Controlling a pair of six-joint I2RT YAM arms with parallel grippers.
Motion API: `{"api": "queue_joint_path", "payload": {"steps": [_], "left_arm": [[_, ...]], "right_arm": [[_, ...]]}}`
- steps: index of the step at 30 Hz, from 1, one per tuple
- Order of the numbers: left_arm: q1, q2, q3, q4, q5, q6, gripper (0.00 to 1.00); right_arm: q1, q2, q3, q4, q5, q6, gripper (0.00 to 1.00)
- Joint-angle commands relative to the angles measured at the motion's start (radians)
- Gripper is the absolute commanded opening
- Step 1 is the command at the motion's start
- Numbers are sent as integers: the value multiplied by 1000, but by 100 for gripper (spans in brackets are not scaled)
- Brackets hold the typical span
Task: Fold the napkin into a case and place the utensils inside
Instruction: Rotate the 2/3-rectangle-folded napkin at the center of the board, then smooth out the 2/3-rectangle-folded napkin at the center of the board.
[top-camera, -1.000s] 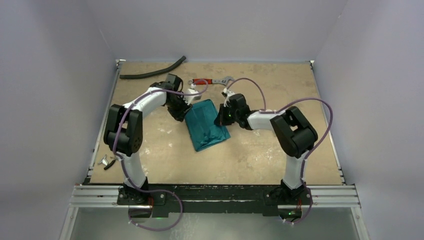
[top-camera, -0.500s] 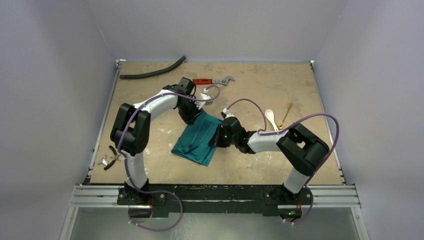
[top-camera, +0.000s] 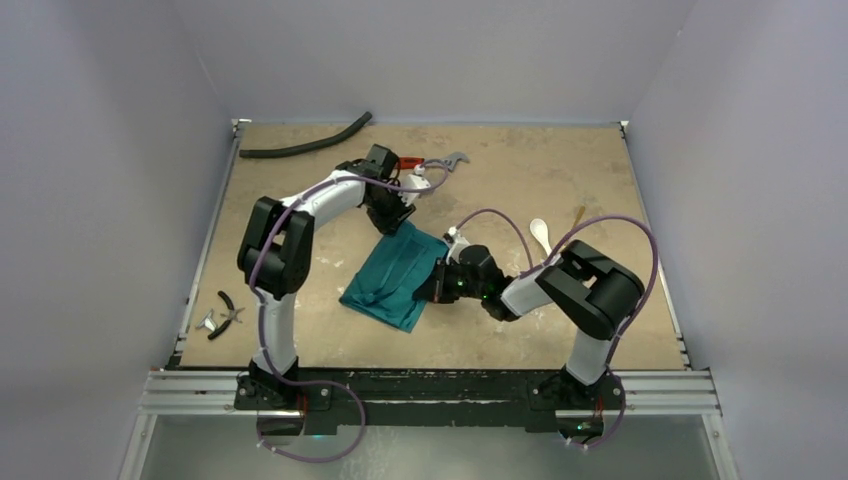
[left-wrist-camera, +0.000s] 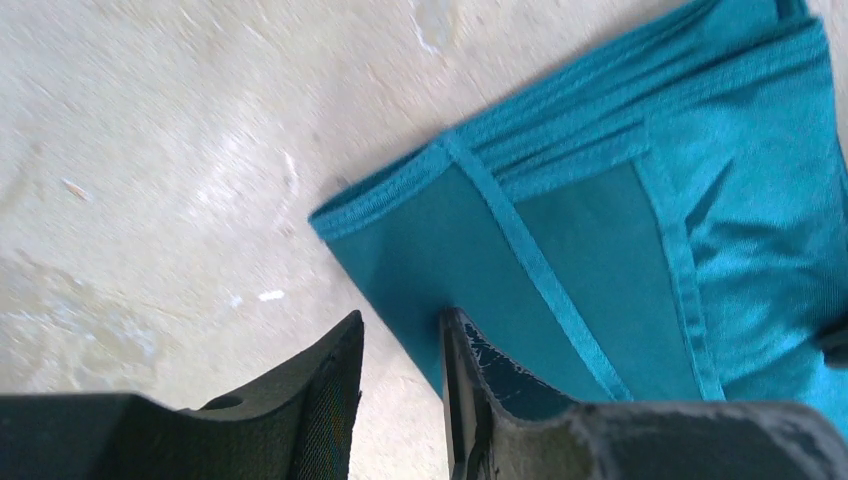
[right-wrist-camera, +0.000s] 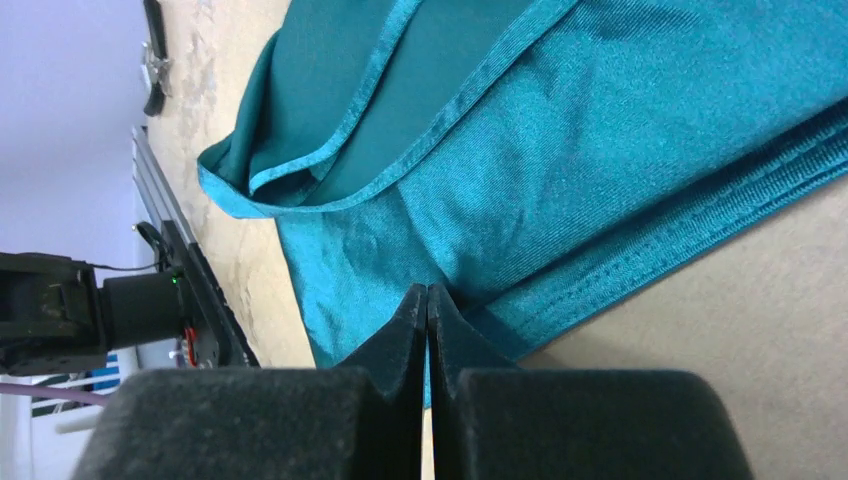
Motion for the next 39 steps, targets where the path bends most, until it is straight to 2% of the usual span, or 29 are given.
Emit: {"api": "queue_joint_path", "payload": {"steps": [1, 5, 11, 14, 17, 20, 22, 25, 28, 31, 33, 36, 39], "left_arm": [[-6, 75, 117, -22, 19, 35, 33], [-7, 168, 221, -60, -2, 55, 32], [-13, 276, 426, -109, 28, 63, 32], [-21, 298, 534, -134, 55, 64, 32], [-29, 271, 567, -137, 75, 73, 38], [-35, 204, 513, -140, 80, 82, 41], [-40, 131, 423, -101, 67, 82, 41], [-69, 16, 221, 42, -14, 68, 43], [-111, -28, 94, 135, -113, 29, 43], [-120, -1, 88, 177, -171, -41, 44], [-124, 19, 92, 203, -199, -69, 55], [-133, 51, 103, 232, -222, -87, 57], [-138, 98, 143, 250, -260, -110, 57]], "right_arm": [[4, 66, 13, 119, -37, 34, 0], [1, 125, 38, 124, -15, 77, 0], [1, 235, 90, 170, 104, 194, 0], [1, 237, 111, 189, 159, 219, 0], [1, 193, 104, 247, 167, 238, 0], [-26, 97, 27, 353, 184, 267, 0], [-74, 36, -14, 361, 183, 282, 0], [-139, -8, 4, 317, 156, 253, 0], [-168, 10, 74, 238, 125, 207, 0], [-169, 35, 100, 229, 122, 186, 0], [-169, 56, 101, 225, 127, 192, 1], [-170, 83, 91, 233, 133, 209, 5], [-171, 96, 71, 249, 131, 212, 4]]}}
